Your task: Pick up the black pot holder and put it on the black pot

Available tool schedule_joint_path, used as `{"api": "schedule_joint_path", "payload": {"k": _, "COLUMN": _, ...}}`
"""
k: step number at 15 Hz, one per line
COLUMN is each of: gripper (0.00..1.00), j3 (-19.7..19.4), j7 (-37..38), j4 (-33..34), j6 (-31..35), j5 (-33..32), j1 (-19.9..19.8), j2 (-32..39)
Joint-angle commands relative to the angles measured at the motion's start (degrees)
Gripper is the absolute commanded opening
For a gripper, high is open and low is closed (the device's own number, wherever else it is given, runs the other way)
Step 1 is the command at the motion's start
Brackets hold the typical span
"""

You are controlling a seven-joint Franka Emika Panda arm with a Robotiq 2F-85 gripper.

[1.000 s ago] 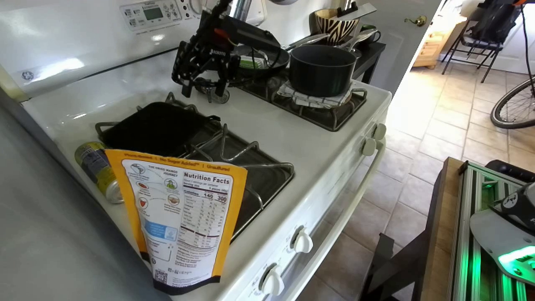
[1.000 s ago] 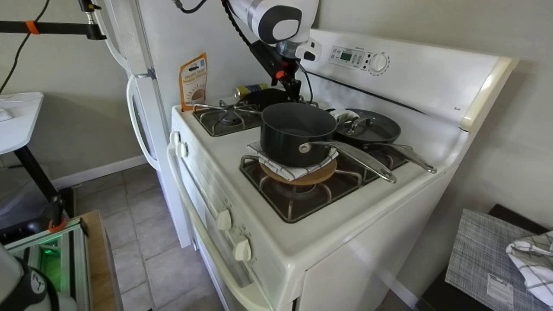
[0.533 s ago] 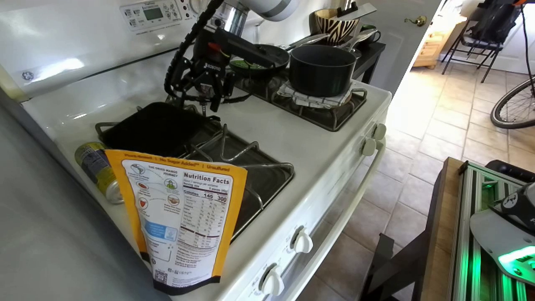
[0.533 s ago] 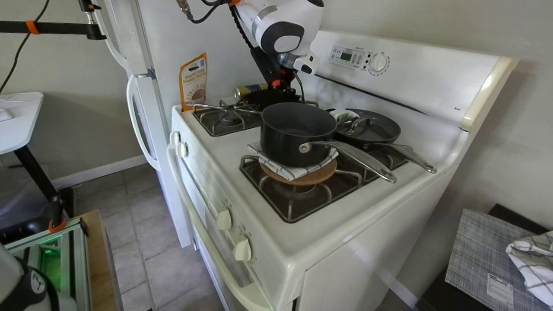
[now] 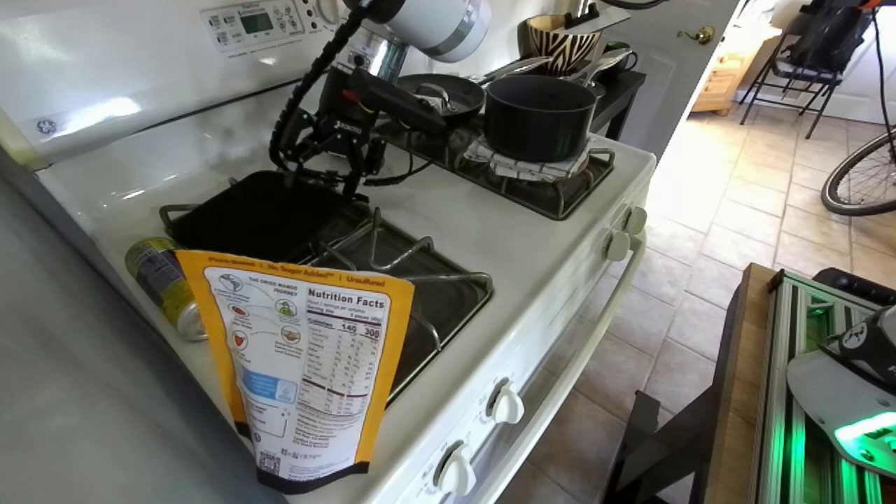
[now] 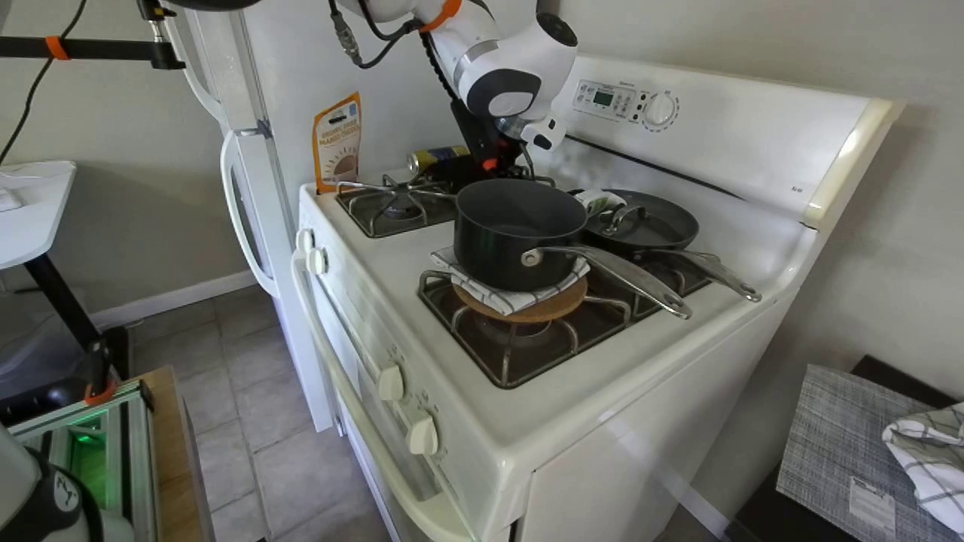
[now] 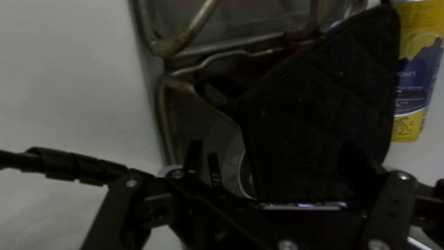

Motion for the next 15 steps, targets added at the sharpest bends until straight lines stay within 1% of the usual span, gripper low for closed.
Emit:
{"api": "schedule_joint_path", "payload": {"k": 1, "gripper": 0.73, "j3": 4.38, "j7": -3.18, "j4": 5.02, "j6": -2.94, "j5": 6.25, "j1": -2.52, "j2": 4.03}}
{"api": "schedule_joint_path", "payload": {"k": 2, "gripper": 0.65, "j3": 4.27, "j7": -3.18, "j4": 5.54, "j6": -3.18, "j5": 6.71, "j1": -2.18, "j2": 4.4}}
{"api": "schedule_joint_path", "payload": {"k": 3, "gripper": 0.55, "j3": 4.25, "j7": -3.51, "j4": 5.92, "j6": -2.84, "j5": 6.92, "j1": -2.23, "j2": 4.88}}
{"api": "schedule_joint_path", "payload": {"k": 4, "gripper": 0.48, "j3": 4.09, "j7": -3.58, "j4": 6.32, "j6": -3.04, "j5": 7.21, "j1": -2.53, "j2": 4.92}}
{"api": "schedule_joint_path", "payload": {"k": 5, "gripper": 0.38, "j3": 3.93, "j7": -3.58, "j4": 6.55, "j6": -2.73, "j5": 7.53, "j1": -2.53, "j2": 5.35}}
{"api": "schedule_joint_path", "payload": {"k": 7, "gripper": 0.24, "j3": 3.73, "j7": -3.55, "j4": 6.78, "j6": -2.21, "j5": 8.1, "j1": -2.66, "j2": 5.76}}
{"api": "schedule_joint_path", "payload": {"k": 8, "gripper": 0.15, "j3": 3.62, "j7": -3.49, "j4": 6.93, "j6": -2.13, "j5": 8.22, "j1": -2.75, "j2": 5.83}}
{"api": "schedule_joint_path", "payload": {"k": 10, "gripper": 0.0, "j3": 2.92, "j7": -2.92, "j4": 6.4, "j6": -1.79, "j5": 7.61, "j1": -2.65, "j2": 5.14}}
{"api": "schedule_joint_path", "payload": {"k": 15, "gripper": 0.0, "j3": 2.54, "j7": -4.84, "j4": 3.6, "j6": -2.35, "j5": 6.52, "j1": -3.3, "j2": -0.15}}
